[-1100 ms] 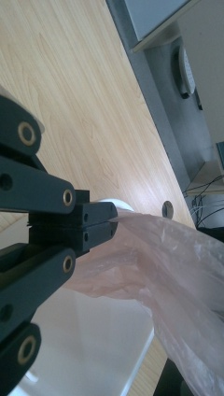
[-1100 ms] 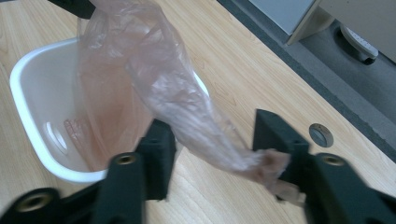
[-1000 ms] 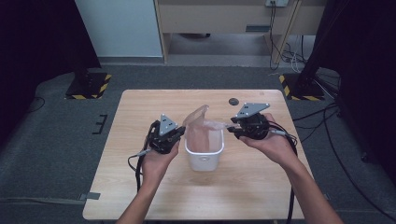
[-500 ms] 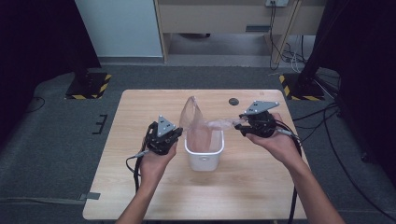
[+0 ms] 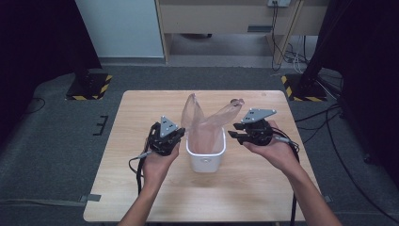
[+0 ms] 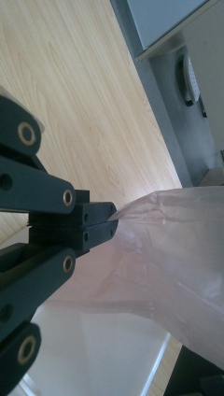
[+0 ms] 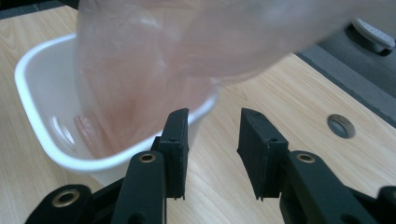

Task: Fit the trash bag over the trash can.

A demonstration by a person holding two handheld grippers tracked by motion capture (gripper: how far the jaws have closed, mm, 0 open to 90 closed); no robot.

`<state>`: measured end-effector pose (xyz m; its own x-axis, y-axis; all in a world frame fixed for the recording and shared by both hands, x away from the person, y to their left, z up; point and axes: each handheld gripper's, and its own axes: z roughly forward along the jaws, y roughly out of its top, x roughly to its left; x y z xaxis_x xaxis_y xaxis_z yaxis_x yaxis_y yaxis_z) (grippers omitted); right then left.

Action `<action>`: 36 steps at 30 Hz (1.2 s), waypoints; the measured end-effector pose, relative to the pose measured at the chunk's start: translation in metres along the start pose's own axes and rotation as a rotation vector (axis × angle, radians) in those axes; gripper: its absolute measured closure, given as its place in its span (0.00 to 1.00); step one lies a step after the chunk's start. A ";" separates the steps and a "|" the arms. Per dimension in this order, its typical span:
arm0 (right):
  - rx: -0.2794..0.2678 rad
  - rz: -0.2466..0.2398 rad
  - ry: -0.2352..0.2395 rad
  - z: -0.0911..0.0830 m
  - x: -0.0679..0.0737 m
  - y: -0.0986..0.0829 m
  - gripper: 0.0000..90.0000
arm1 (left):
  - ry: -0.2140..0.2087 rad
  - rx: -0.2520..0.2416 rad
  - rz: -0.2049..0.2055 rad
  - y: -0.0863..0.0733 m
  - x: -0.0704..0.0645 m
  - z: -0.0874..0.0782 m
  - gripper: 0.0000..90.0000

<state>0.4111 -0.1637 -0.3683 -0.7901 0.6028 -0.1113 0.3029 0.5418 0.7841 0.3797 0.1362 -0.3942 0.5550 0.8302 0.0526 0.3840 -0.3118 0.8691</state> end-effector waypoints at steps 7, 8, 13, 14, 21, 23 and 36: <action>-0.025 0.021 0.016 0.017 0.001 0.005 0.68 | -0.001 -0.001 0.015 -0.003 0.000 -0.002 1.00; -0.033 0.029 0.021 0.019 0.001 0.006 0.68 | -0.004 -0.003 0.016 -0.003 0.000 -0.002 1.00; -0.072 0.040 0.051 0.023 0.004 0.009 0.65 | -0.012 -0.012 0.017 -0.002 0.000 -0.004 1.00; -0.081 0.041 0.054 0.024 0.005 0.010 0.63 | -0.013 -0.014 0.015 -0.002 0.000 -0.004 1.00; -0.109 0.094 0.046 0.037 0.004 0.015 0.59 | -0.016 -0.013 0.023 -0.003 0.001 -0.006 1.00; -0.122 0.109 0.048 0.040 0.004 0.016 0.69 | -0.016 -0.015 0.023 -0.003 0.001 -0.006 1.00; -0.140 0.095 0.085 0.045 0.011 0.021 1.00 | -0.007 -0.064 0.024 -0.007 0.004 -0.012 0.93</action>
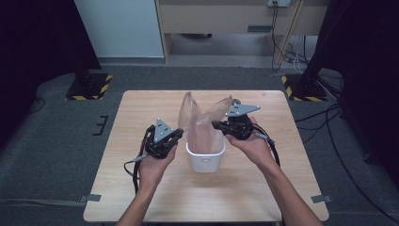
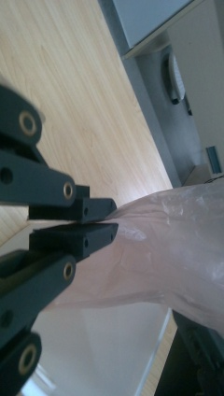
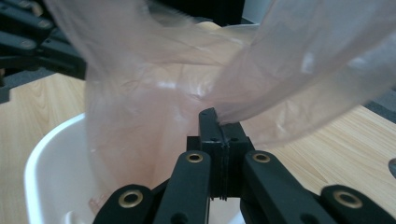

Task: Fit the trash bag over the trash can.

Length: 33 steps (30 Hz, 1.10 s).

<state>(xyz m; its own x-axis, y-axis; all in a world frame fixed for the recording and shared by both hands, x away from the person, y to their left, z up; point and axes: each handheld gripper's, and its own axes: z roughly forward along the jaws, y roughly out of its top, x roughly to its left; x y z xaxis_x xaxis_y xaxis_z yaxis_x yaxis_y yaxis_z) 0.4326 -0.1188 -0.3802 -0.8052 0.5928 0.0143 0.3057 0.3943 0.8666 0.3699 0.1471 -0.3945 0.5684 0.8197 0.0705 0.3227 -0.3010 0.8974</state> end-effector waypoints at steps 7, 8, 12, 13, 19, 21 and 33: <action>0.020 -0.040 0.026 0.000 0.007 0.001 1.00 | 0.033 -0.082 -0.057 0.002 0.005 0.005 0.51; 0.023 -0.044 0.029 0.000 0.007 0.001 1.00 | 0.033 -0.082 -0.057 0.002 0.005 0.005 0.47; 0.023 -0.055 0.041 -0.001 0.009 0.001 1.00 | -0.001 -0.075 -0.074 0.003 0.008 0.012 0.46; 0.025 -0.055 0.044 -0.001 0.009 0.001 1.00 | -0.012 -0.076 -0.084 0.003 0.009 0.013 0.48; 0.023 -0.061 0.060 -0.003 0.010 0.000 1.00 | -0.094 -0.062 -0.137 0.003 0.010 0.018 0.73; 0.023 -0.059 0.055 -0.002 0.010 0.000 1.00 | -0.097 -0.049 -0.124 0.004 0.009 0.018 0.83; -0.013 -0.019 0.028 0.001 0.003 0.000 0.77 | -0.102 -0.021 -0.096 0.005 0.005 0.015 1.00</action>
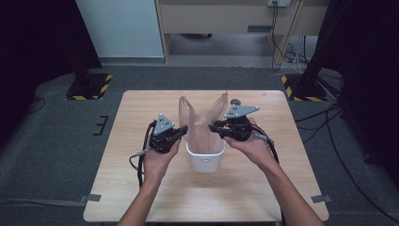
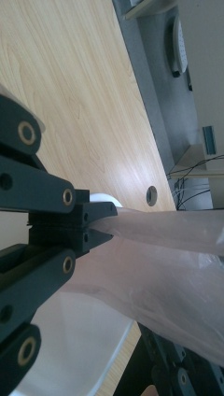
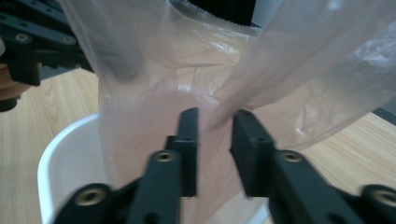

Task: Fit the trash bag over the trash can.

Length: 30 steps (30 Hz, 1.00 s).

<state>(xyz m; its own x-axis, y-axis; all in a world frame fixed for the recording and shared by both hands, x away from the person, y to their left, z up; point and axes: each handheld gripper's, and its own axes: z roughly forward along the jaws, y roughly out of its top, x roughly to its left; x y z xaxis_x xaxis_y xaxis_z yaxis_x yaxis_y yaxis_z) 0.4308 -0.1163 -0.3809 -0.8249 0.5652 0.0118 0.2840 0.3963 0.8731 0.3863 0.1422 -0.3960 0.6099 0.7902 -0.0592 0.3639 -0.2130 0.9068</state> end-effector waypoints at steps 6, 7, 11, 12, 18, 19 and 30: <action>-0.023 0.036 -0.025 0.002 -0.002 0.003 0.61 | -0.001 0.003 0.012 0.001 -0.002 0.000 1.00; -0.025 0.040 -0.030 0.003 -0.003 0.004 0.63 | -0.003 0.004 0.013 0.000 -0.003 0.000 1.00; -0.036 0.063 -0.053 0.007 -0.006 0.005 0.71 | -0.007 0.004 0.019 0.001 -0.004 -0.001 1.00; -0.031 0.067 -0.060 0.009 -0.008 0.005 0.74 | -0.007 0.004 0.022 0.001 -0.004 -0.001 1.00; -0.041 0.085 -0.061 0.015 -0.010 0.007 0.97 | -0.011 -0.006 0.017 0.001 -0.003 -0.004 1.00; -0.041 0.090 -0.053 0.015 -0.009 0.007 1.00 | -0.009 -0.006 0.014 0.001 -0.002 -0.004 1.00; -0.068 0.054 -0.042 -0.020 0.008 -0.006 1.00 | 0.020 -0.010 -0.026 0.007 0.008 0.007 1.00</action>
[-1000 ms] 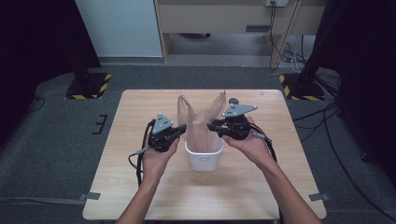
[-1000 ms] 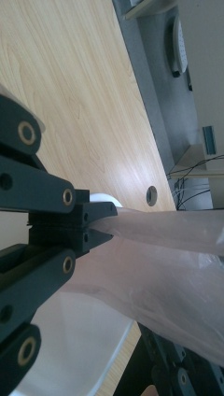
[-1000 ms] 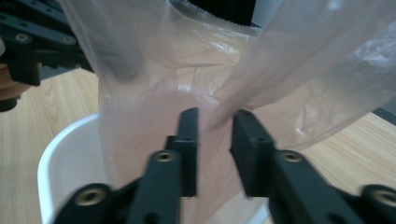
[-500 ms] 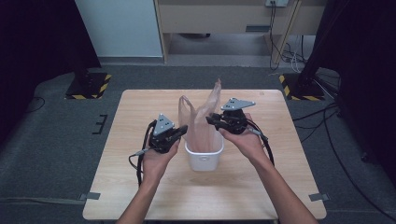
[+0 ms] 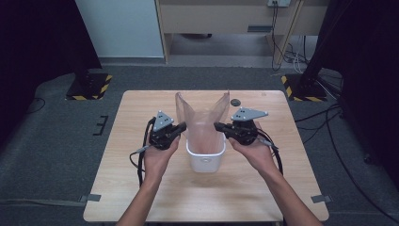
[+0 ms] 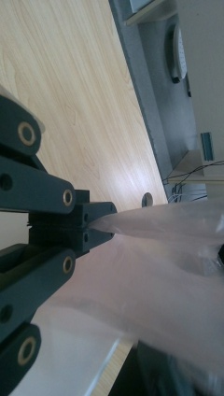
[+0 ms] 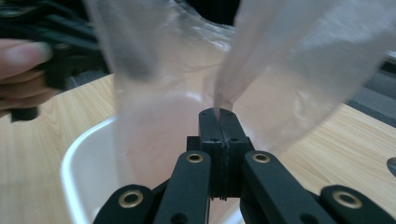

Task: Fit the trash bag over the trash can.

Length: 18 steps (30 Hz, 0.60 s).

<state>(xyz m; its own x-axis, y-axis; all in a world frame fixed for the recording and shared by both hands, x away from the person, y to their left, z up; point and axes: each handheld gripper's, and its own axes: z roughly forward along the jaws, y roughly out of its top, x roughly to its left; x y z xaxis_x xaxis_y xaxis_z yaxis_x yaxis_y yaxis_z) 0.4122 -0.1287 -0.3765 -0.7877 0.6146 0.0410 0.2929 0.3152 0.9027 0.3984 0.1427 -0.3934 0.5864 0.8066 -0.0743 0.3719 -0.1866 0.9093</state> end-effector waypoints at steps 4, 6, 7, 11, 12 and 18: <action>-0.009 -0.008 0.007 -0.017 0.005 -0.009 1.00 | 0.014 -0.005 -0.012 0.006 0.002 0.005 1.00; -0.008 -0.014 0.011 -0.022 0.007 -0.013 1.00 | 0.020 -0.002 -0.012 0.008 0.004 0.007 1.00; -0.008 -0.016 0.013 -0.025 0.007 -0.015 1.00 | 0.023 -0.003 -0.015 0.010 0.004 0.008 1.00; 0.002 -0.021 0.023 -0.034 0.009 -0.024 1.00 | 0.028 0.012 -0.010 0.013 0.007 0.013 1.00; 0.007 -0.024 0.026 -0.035 0.009 -0.026 1.00 | 0.044 0.010 -0.007 0.014 0.008 0.014 1.00; 0.038 -0.049 0.040 -0.039 0.012 -0.040 1.00 | 0.052 0.021 -0.007 0.014 0.010 0.018 1.00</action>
<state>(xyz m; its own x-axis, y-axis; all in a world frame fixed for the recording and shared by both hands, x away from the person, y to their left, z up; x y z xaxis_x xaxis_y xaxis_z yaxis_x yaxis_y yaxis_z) 0.3703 -0.1621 -0.3954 -0.8221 0.5691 0.0150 0.2735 0.3718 0.8871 0.4226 0.1381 -0.3891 0.5458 0.8359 -0.0586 0.3915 -0.1925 0.8998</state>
